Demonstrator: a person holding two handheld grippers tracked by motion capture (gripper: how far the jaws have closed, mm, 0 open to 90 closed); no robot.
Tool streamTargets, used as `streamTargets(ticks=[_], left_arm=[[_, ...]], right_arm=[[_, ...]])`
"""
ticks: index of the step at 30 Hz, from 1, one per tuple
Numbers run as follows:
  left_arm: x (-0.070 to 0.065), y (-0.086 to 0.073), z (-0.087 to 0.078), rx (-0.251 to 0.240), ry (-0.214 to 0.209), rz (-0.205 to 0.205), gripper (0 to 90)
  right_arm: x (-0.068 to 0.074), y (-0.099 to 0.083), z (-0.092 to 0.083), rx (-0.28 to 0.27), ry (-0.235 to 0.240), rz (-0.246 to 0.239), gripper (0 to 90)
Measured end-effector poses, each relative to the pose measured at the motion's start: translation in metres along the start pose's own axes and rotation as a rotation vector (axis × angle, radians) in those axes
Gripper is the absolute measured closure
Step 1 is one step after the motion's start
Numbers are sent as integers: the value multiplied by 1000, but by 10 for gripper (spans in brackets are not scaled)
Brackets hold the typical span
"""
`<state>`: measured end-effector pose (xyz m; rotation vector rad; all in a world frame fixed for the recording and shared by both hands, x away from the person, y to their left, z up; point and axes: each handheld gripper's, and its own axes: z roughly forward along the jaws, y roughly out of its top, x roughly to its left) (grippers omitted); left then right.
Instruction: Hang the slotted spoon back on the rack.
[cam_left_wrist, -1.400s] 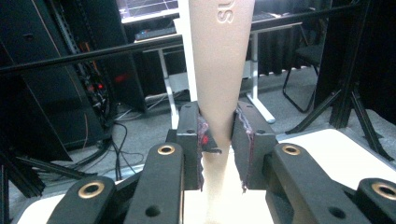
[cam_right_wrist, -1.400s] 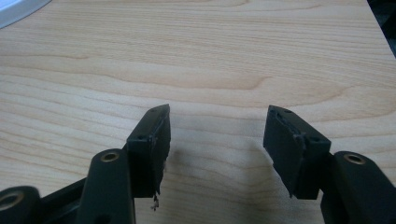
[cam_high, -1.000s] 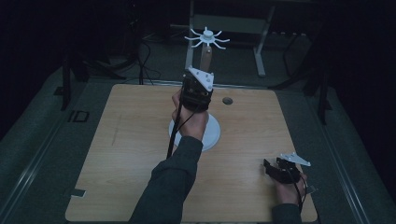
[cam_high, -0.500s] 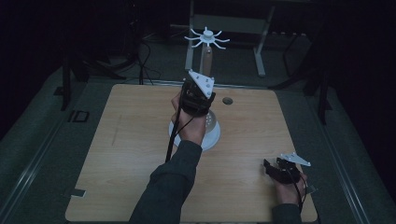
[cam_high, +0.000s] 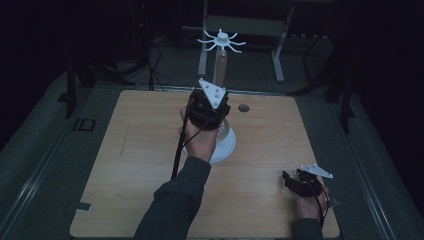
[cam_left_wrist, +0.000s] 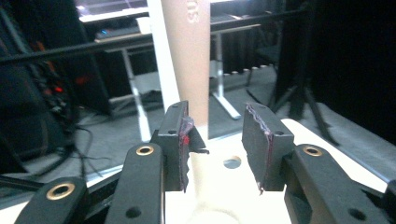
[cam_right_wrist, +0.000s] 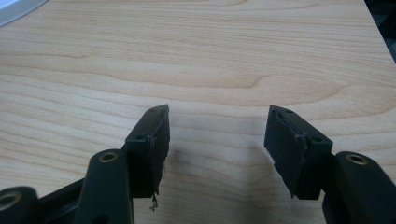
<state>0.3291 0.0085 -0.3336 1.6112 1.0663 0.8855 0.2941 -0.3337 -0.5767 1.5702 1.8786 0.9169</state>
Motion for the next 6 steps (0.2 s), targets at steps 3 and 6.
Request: streamTargets(ticks=[3,6], left_arm=[[3,-7,-4,13,-40,-26,609],[5,-13,-5,32,-69,-38,598]], right_arm=[[-1,0,0,-1,0,0,401],[-1,0,0,2,-3,2,402]])
